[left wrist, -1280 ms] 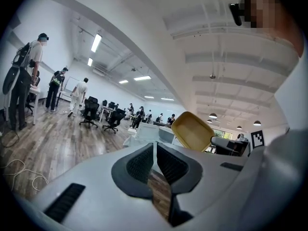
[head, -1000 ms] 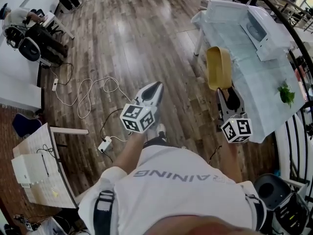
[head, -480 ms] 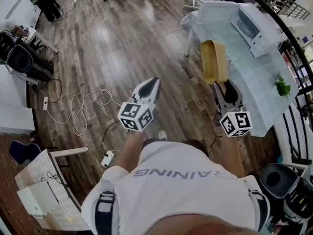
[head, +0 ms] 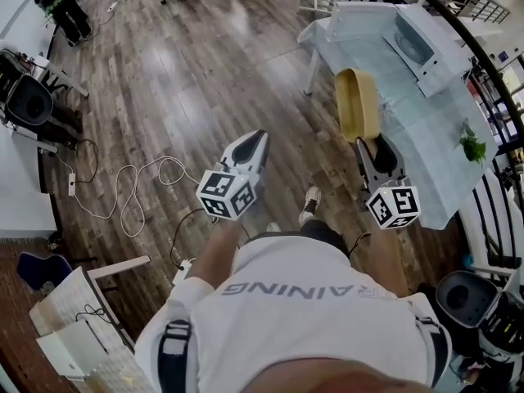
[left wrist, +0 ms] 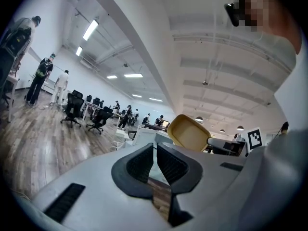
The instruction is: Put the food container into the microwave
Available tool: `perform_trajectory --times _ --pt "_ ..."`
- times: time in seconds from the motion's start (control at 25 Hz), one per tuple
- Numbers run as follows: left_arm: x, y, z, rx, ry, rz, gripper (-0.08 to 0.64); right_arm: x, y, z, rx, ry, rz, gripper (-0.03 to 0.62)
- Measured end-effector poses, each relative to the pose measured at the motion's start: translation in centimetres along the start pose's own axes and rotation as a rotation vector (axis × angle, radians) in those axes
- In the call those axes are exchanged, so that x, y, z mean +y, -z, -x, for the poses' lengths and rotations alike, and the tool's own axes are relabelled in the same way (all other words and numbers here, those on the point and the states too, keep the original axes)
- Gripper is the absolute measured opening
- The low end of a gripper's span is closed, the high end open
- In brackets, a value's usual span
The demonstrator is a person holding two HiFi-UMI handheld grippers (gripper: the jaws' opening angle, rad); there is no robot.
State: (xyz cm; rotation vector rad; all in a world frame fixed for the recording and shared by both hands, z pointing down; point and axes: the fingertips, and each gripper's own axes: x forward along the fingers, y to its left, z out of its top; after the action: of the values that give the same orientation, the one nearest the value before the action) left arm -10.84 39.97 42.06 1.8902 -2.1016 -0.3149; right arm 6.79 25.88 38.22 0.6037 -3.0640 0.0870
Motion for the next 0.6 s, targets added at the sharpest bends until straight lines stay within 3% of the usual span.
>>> perform_trajectory --times 0.4,0.6 --pt "2.8 -1.4 -4.5 0.019 0.001 -0.02 0.05 -2.1 -0.4 -5.5 -0.031 -0.023 -0.004 0.213" --pt "3.4 -1.7 -8.3 0.027 0.001 -0.016 0.049 -5.2 -0.1 -7.6 -0.021 -0.015 -0.02 0.213"
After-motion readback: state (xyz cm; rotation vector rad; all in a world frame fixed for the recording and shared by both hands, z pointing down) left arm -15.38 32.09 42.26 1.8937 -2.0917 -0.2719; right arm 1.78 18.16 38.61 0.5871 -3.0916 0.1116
